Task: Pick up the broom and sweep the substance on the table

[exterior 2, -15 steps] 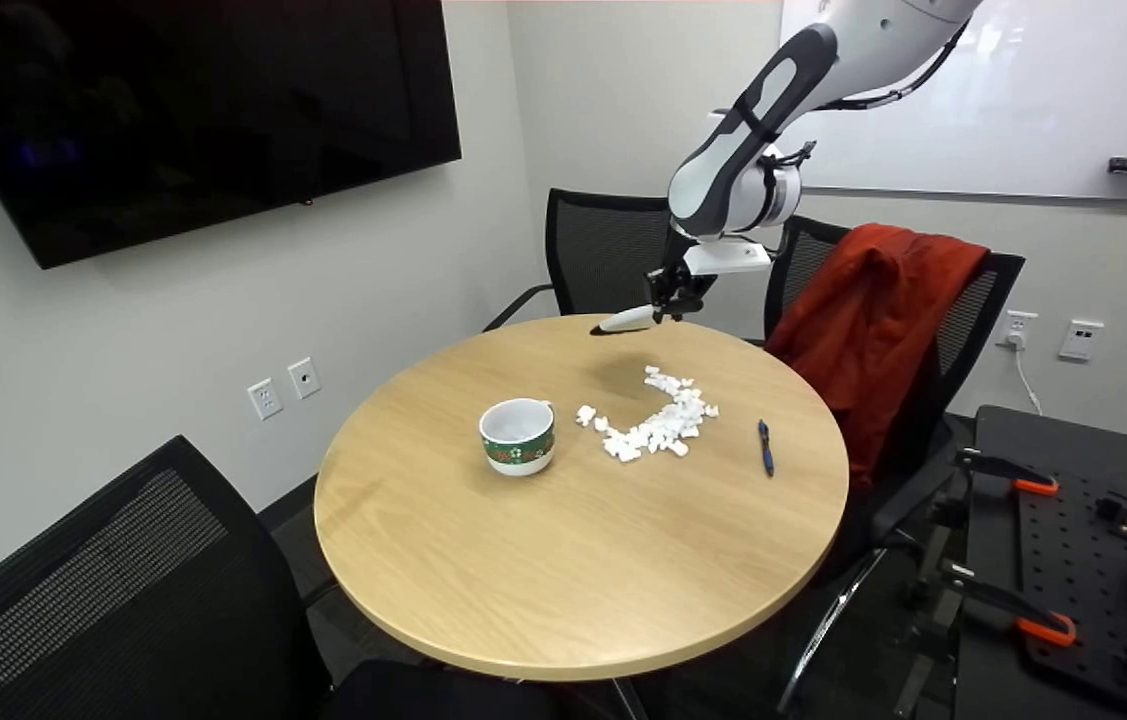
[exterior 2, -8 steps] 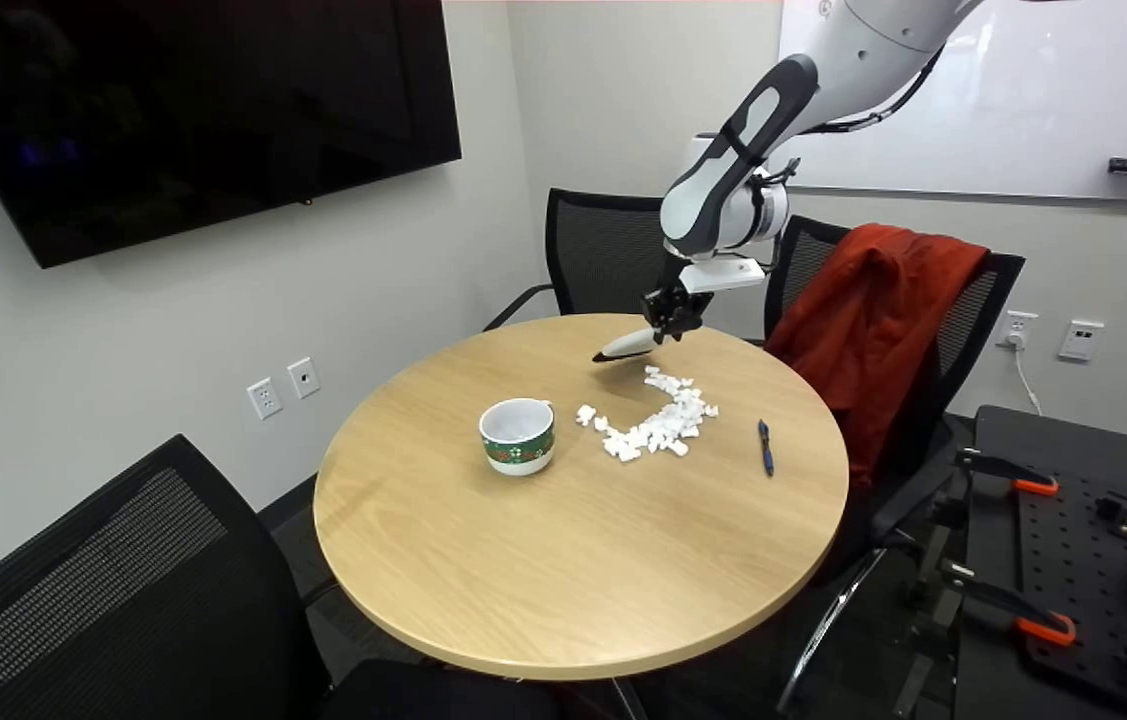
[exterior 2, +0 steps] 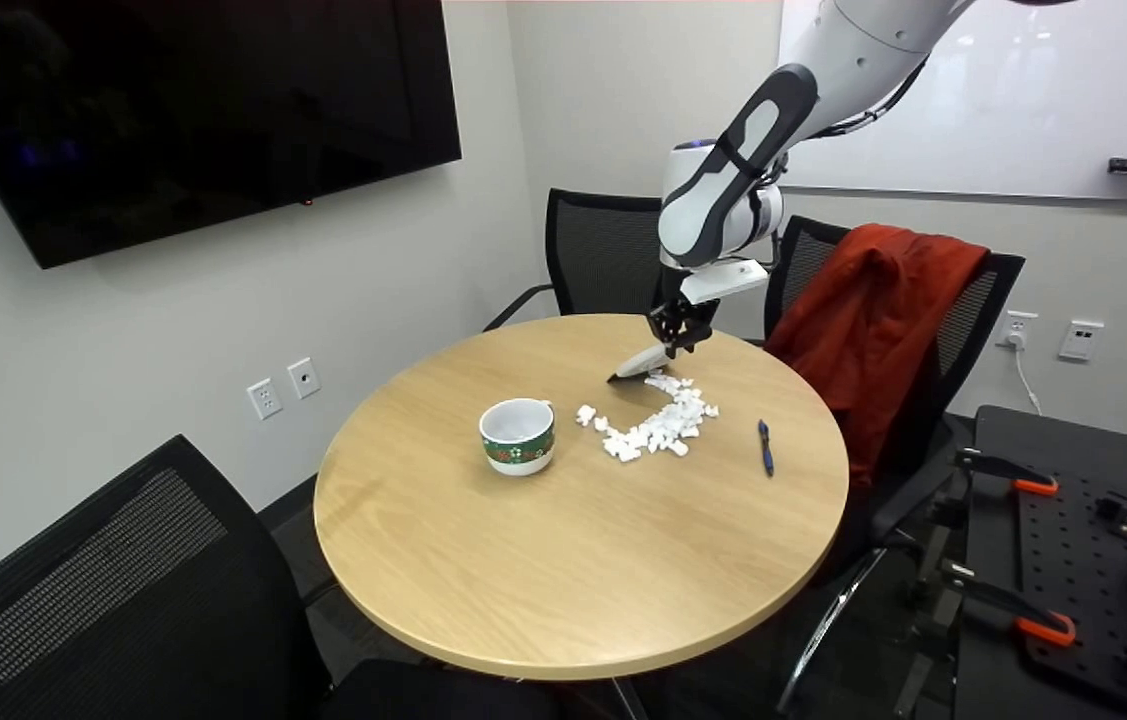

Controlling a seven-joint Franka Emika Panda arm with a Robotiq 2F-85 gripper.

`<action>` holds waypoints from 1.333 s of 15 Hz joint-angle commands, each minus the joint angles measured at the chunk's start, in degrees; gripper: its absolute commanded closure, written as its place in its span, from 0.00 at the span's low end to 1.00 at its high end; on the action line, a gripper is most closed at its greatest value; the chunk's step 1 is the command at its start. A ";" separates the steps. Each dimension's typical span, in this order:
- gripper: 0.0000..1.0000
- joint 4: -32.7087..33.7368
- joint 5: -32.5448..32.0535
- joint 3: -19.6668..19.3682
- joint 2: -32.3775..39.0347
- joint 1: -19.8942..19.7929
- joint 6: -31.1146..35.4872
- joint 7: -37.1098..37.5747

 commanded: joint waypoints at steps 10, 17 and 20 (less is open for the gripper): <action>0.87 -12.58 -5.91 -0.13 -13.75 5.17 -12.29 2.08; 0.87 -14.62 -3.38 3.54 -18.30 2.68 2.72 -8.27; 0.87 -11.22 -1.26 6.74 -15.66 0.81 0.99 -15.74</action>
